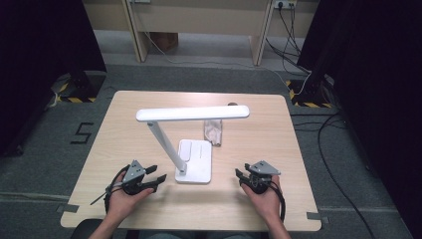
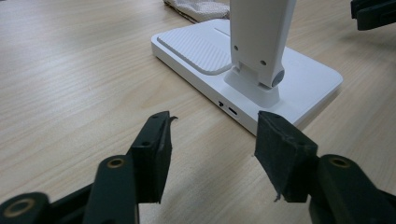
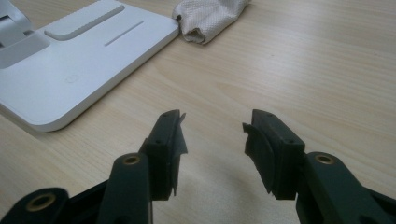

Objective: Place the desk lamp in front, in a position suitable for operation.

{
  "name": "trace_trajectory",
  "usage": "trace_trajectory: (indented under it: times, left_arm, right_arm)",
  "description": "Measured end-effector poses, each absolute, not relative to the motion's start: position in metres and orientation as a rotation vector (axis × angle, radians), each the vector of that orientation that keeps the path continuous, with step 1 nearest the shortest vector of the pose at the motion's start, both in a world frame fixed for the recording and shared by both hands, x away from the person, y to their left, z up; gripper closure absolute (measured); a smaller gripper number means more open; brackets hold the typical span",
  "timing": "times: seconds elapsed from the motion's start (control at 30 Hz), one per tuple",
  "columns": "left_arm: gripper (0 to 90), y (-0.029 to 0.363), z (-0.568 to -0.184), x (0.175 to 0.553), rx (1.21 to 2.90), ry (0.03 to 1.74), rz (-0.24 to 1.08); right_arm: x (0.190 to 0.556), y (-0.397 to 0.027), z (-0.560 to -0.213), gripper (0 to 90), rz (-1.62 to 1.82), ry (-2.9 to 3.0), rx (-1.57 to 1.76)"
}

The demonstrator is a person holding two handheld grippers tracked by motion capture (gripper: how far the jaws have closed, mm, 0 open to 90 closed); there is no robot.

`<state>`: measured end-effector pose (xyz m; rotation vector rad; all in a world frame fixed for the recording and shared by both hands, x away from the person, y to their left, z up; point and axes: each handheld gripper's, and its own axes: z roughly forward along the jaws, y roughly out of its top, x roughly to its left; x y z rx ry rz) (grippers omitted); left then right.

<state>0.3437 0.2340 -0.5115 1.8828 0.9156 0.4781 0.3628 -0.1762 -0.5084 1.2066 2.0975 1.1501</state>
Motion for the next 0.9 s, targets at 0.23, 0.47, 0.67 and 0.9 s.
trace_trajectory:
  times: [0.23,0.47,0.67,0.9]
  left_arm:
    - [57.7,0.235,-0.510,0.349,1.899,0.949,0.465]
    - [77.5,0.231,-0.510,0.370,1.962,1.049,0.452]
    - [87.0,0.215,-0.506,0.382,1.987,1.043,0.443]
    - [87.8,0.202,-0.509,0.386,1.988,1.020,0.434]
  right_arm:
    - [0.366,-0.172,-0.509,61.2,1.166,2.123,1.209]
    - [0.371,-0.149,-0.509,80.7,1.125,2.246,1.142]
    - [0.376,-0.129,-0.509,90.0,1.105,2.320,1.092]
    - [0.378,-0.115,-0.511,90.0,1.106,2.343,1.090]
